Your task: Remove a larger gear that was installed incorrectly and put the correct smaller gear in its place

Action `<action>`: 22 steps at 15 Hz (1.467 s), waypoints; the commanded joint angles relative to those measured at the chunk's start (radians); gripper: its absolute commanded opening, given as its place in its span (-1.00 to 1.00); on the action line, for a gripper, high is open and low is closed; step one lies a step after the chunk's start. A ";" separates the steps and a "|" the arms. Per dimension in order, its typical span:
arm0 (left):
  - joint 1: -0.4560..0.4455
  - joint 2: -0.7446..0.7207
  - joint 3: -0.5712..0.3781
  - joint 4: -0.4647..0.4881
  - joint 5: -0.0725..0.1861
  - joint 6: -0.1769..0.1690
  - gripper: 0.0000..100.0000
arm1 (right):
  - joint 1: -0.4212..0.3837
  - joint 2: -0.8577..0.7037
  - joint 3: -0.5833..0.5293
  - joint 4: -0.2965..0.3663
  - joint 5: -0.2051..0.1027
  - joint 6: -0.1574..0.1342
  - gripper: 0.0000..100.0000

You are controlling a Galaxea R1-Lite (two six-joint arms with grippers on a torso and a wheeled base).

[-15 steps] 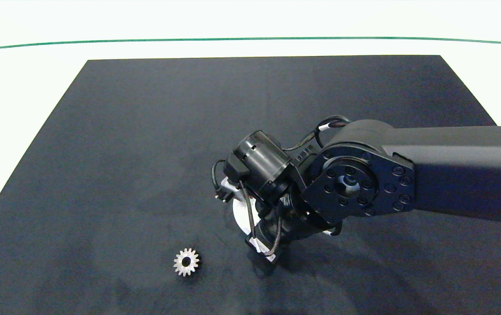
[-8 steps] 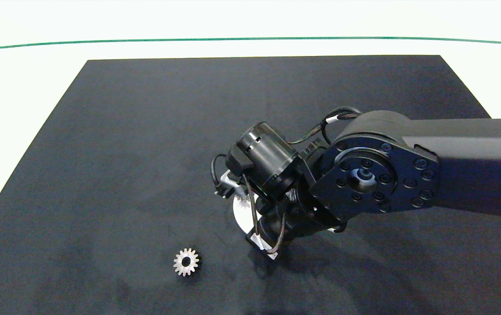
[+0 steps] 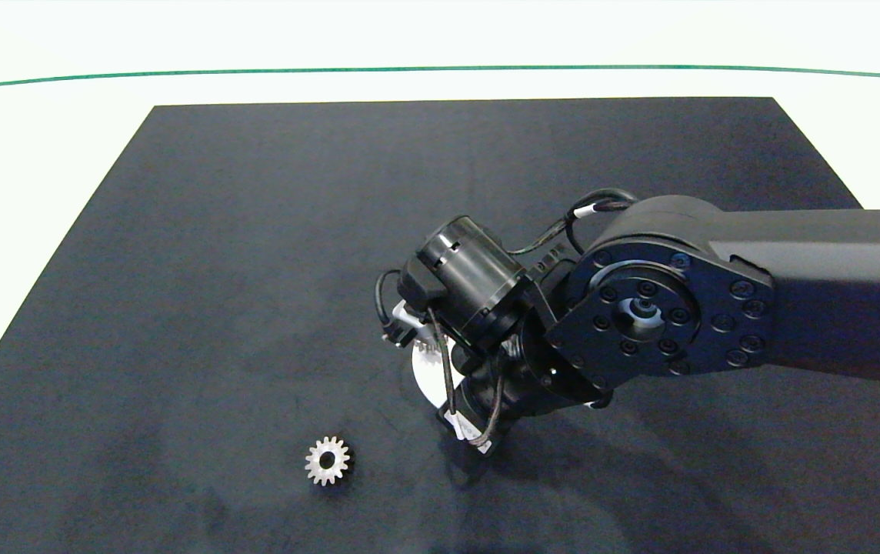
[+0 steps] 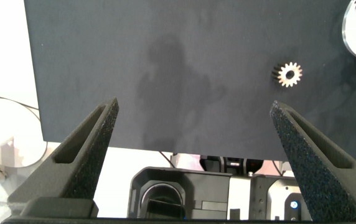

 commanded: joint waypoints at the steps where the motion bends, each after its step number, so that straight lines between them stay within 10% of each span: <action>1: 0.000 0.000 0.000 0.007 0.001 -0.001 1.00 | 0.004 0.006 -0.003 0.005 -0.010 -0.001 -0.92; 22: 0.000 -0.001 0.000 0.007 0.001 -0.001 1.00 | -0.002 0.002 0.002 0.036 -0.021 0.007 -1.00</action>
